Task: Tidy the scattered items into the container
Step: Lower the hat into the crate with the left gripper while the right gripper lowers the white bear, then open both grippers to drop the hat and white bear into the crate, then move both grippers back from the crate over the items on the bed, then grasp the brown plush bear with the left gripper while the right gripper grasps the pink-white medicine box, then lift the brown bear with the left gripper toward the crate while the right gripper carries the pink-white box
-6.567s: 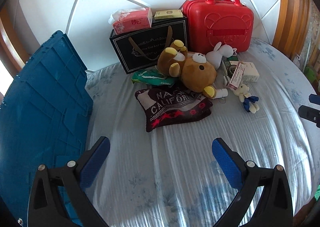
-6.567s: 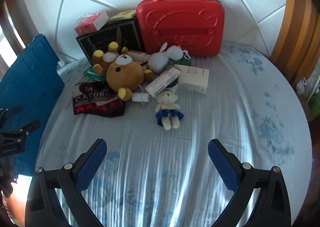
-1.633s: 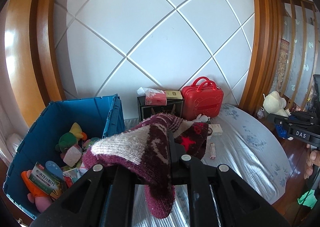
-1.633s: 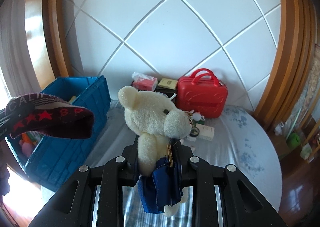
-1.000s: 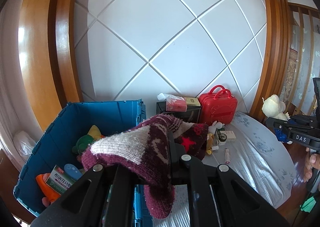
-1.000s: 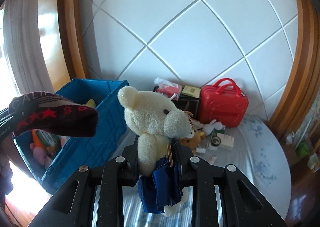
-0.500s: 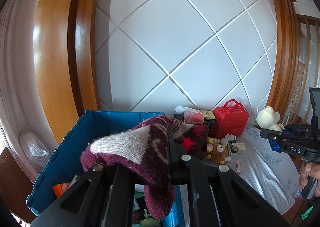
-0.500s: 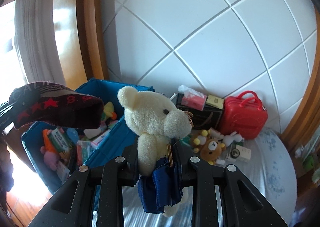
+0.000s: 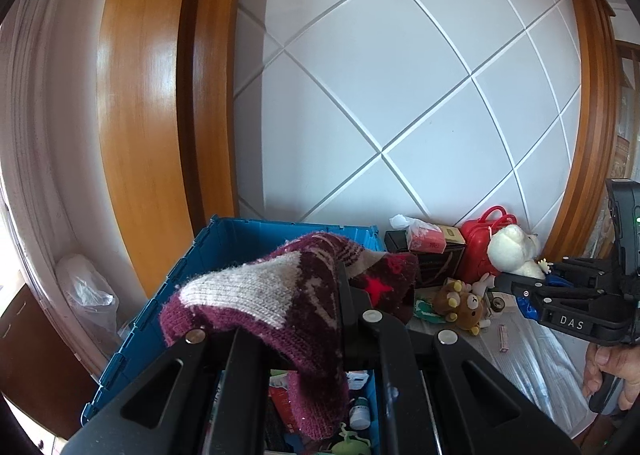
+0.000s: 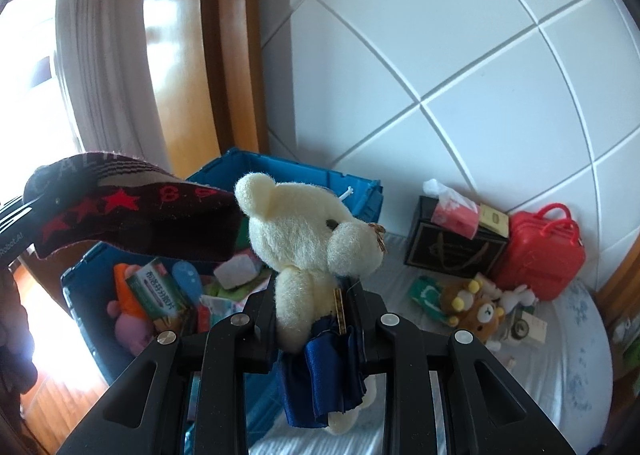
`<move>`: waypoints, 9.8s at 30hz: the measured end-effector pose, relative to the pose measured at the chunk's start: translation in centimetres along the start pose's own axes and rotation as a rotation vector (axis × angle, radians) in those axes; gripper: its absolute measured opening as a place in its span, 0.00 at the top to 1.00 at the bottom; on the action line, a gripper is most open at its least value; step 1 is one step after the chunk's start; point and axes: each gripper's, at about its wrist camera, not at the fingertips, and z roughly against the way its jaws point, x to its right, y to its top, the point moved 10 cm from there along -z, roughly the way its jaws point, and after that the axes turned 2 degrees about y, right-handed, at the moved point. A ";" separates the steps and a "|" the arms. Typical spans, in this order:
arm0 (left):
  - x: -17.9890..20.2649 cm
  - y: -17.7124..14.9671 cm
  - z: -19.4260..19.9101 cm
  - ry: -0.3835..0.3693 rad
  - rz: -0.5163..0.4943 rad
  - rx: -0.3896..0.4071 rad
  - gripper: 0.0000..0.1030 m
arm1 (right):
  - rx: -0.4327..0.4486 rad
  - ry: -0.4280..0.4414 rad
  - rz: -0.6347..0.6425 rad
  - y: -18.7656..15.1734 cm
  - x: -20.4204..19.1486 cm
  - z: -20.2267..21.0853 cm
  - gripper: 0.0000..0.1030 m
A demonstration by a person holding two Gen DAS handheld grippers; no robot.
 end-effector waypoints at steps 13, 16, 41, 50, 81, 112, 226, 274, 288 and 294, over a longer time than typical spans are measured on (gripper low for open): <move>-7.1 -0.3 -1.9 0.081 0.048 -0.025 0.91 | -0.029 0.078 0.073 2.8 -8.0 -5.1 0.74; -8.8 -0.3 -2.7 0.100 0.057 -0.034 0.91 | -0.042 0.090 0.088 3.1 -9.3 -6.2 0.74; -9.5 -2.4 -5.8 0.143 0.100 -0.117 0.00 | -0.050 0.056 0.056 0.3 -8.4 -9.2 0.01; -6.0 -3.0 -5.3 0.129 0.059 -0.125 0.00 | -0.039 0.037 0.042 -0.7 -6.0 -7.3 0.01; 20.8 -6.4 -9.5 -0.004 -0.134 -0.206 0.00 | -0.104 -0.159 -0.176 -14.5 21.0 0.9 0.01; 39.1 -18.2 -37.6 -0.105 -0.209 -0.402 0.00 | -0.383 -0.322 -0.379 -34.1 44.4 -12.3 0.01; 34.3 -16.1 -8.4 -0.125 -0.053 -0.331 0.45 | -0.197 -0.238 -0.356 -28.0 33.3 9.1 0.73; 13.4 -0.3 -4.4 -0.112 0.049 -0.085 0.45 | -0.040 -0.081 -0.186 -11.0 14.9 3.6 0.73; 2.4 3.1 -3.2 -0.034 0.096 -0.012 0.45 | -0.024 -0.002 -0.165 -5.6 7.6 -0.4 0.73; -2.3 2.7 -3.1 0.014 0.126 -0.017 0.45 | -0.024 0.035 -0.119 -3.6 3.3 -2.0 0.73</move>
